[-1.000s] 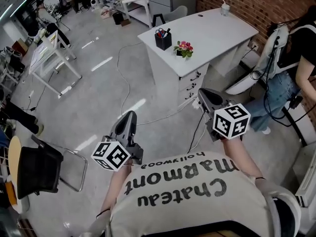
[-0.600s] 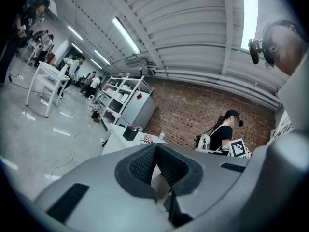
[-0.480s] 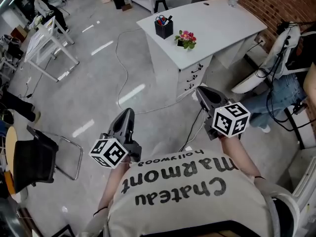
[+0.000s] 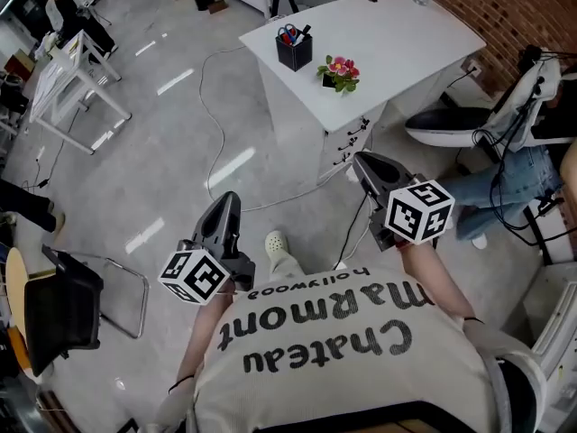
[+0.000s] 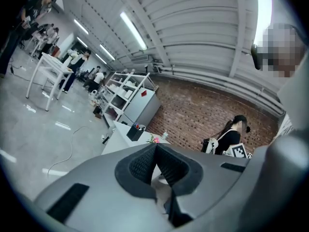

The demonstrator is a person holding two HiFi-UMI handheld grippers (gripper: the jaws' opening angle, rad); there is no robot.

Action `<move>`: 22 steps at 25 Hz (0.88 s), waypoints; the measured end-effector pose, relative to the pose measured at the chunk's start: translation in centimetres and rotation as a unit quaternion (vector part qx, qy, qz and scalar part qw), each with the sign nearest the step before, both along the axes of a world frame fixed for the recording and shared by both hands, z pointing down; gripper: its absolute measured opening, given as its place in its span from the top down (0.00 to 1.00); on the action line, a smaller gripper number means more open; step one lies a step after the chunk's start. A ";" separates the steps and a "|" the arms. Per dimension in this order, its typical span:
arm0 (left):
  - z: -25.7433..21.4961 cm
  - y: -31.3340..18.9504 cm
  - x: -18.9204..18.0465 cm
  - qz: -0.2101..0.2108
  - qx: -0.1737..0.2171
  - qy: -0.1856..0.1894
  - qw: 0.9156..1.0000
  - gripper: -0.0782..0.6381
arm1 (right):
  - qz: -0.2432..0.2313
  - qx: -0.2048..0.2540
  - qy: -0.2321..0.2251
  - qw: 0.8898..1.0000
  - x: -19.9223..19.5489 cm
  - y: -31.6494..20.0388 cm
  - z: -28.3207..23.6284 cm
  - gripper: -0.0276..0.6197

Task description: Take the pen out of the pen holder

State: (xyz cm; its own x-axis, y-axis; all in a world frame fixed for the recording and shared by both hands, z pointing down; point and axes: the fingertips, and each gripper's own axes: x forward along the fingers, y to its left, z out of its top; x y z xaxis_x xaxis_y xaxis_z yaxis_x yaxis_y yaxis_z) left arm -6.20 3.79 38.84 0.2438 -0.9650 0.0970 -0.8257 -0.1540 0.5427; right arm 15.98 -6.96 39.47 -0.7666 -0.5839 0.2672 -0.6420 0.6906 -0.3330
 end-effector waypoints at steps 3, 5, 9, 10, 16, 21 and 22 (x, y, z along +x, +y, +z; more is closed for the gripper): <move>-1.1 -3.0 -1.5 0.014 0.004 -0.007 1.000 0.89 | 0.011 0.000 -0.001 1.000 -1.5 -2.4 -0.5 0.95; -2.1 -4.8 -2.5 0.022 0.012 -0.015 1.000 0.89 | 0.017 0.001 -0.005 1.000 -2.5 -4.1 -1.0 0.95; -3.1 -8.4 -5.2 0.025 0.022 -0.016 0.999 0.89 | 0.019 0.004 -0.009 1.000 -5.2 -7.3 -1.8 0.95; -3.2 -9.2 -5.8 0.027 0.024 -0.014 0.999 0.89 | 0.020 0.005 -0.008 1.000 -5.9 -7.9 -1.9 0.95; -5.0 -13.8 -9.8 0.048 0.041 -0.016 0.998 0.89 | 0.040 0.020 -0.013 0.999 -9.3 -11.8 -3.8 0.95; -6.0 -16.9 -13.4 0.058 0.057 -0.028 0.996 0.89 | 0.060 0.035 -0.015 0.997 -12.0 -14.8 -4.6 0.95; -5.8 -17.4 -14.2 0.058 0.059 -0.029 0.996 0.89 | 0.064 0.037 -0.014 0.997 -12.5 -15.4 -4.5 0.95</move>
